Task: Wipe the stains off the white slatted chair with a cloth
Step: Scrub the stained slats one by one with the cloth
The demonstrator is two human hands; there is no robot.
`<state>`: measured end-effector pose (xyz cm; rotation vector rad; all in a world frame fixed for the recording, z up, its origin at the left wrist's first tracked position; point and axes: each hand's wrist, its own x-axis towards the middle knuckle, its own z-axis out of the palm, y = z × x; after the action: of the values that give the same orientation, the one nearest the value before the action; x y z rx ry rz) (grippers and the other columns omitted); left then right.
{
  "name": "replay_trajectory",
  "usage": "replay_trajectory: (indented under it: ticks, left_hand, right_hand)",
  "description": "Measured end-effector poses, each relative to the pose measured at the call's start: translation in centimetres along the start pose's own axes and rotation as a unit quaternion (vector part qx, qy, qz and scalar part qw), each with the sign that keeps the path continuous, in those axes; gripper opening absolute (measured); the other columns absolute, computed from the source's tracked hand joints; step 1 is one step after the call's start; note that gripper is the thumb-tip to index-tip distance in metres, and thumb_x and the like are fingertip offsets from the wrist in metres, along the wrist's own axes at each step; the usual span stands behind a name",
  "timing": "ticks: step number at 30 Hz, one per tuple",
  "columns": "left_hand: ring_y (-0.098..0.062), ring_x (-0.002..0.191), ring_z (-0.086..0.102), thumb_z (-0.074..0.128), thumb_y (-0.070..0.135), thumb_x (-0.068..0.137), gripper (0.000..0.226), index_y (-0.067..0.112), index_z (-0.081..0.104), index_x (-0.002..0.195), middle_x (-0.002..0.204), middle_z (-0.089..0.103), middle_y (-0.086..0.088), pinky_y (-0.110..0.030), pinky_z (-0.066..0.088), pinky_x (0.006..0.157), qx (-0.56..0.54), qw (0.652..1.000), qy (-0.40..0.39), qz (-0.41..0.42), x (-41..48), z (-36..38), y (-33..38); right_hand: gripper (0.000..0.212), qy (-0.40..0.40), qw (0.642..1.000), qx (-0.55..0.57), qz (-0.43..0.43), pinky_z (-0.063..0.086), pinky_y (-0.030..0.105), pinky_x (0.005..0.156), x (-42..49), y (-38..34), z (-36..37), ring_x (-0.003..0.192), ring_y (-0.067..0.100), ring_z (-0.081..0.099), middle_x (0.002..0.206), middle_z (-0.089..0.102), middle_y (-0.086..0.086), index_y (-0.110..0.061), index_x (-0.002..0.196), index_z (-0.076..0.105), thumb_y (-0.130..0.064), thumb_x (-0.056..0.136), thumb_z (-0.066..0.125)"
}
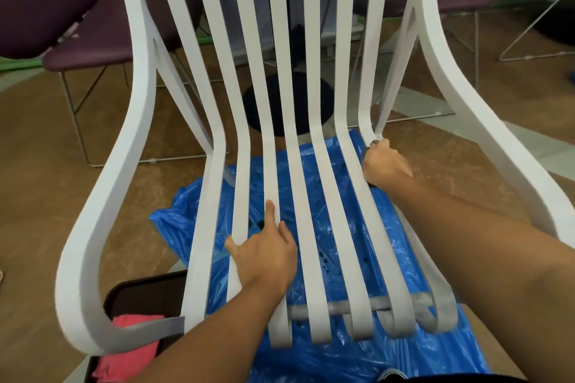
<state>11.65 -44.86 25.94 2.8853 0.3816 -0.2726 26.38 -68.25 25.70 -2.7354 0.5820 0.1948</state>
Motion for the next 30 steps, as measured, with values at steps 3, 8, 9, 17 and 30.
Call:
replay_trajectory:
  ticks: [3,8,9,17,30]
  left_hand:
    - [-0.011,0.062,0.056,0.016,0.043,0.107,0.055,0.034,0.007,0.161,0.056,0.057,0.006,-0.053,0.016,0.117,0.007,1.000,0.000,-0.003,-0.1,0.2,-0.3]
    - [-0.011,0.060,0.053,0.018,0.041,0.107,0.055,0.033,0.009,0.161,0.055,0.056,0.007,-0.053,0.016,0.116,-0.002,1.000,-0.006,-0.003,-0.6,-0.3,-0.5]
    - [-0.012,0.061,0.054,0.018,0.041,0.107,0.055,0.033,0.010,0.161,0.056,0.057,0.007,-0.053,0.016,0.116,-0.008,1.000,-0.005,-0.001,-0.8,-0.5,-0.4]
    - [-0.013,0.069,0.059,0.018,0.042,0.107,0.054,0.032,0.013,0.160,0.058,0.060,0.006,-0.053,0.016,0.117,-0.031,0.999,-0.004,0.004,-1.1,-1.0,-0.3]
    - [-0.010,0.071,0.053,0.018,0.043,0.108,0.054,0.032,0.014,0.161,0.059,0.059,0.007,-0.053,0.017,0.118,-0.028,1.000,0.003,0.006,-1.1,-1.1,0.1]
  right_hand:
    - [0.026,0.008,1.000,0.027,-0.004,0.049,0.050,0.091,-4.3,1.8,0.0,0.111,0.043,0.059,0.123,0.058,0.021,-0.006,0.124,0.044,-0.017,0.104,0.032]
    - [0.029,0.005,1.000,-0.008,-0.009,0.048,0.041,0.082,-10.7,4.2,-0.2,0.101,0.036,0.062,0.115,0.060,0.018,-0.005,0.125,0.043,-0.017,0.104,0.026]
    - [0.031,0.013,1.000,-0.005,-0.008,0.049,0.041,0.078,-11.8,4.9,-0.2,0.095,0.034,0.061,0.110,0.061,0.015,-0.006,0.124,0.043,-0.020,0.104,0.024]
    - [0.034,0.073,0.993,0.074,0.055,0.044,0.037,0.061,-19.4,8.2,0.2,0.065,0.024,0.053,0.068,0.049,-0.003,-0.019,0.093,0.042,-0.040,0.105,0.019]
    - [0.030,0.193,0.917,0.324,0.132,0.040,0.040,0.065,-26.5,11.0,4.2,0.073,0.029,0.050,0.082,0.055,0.008,-0.010,0.114,0.050,-0.031,0.105,0.031]
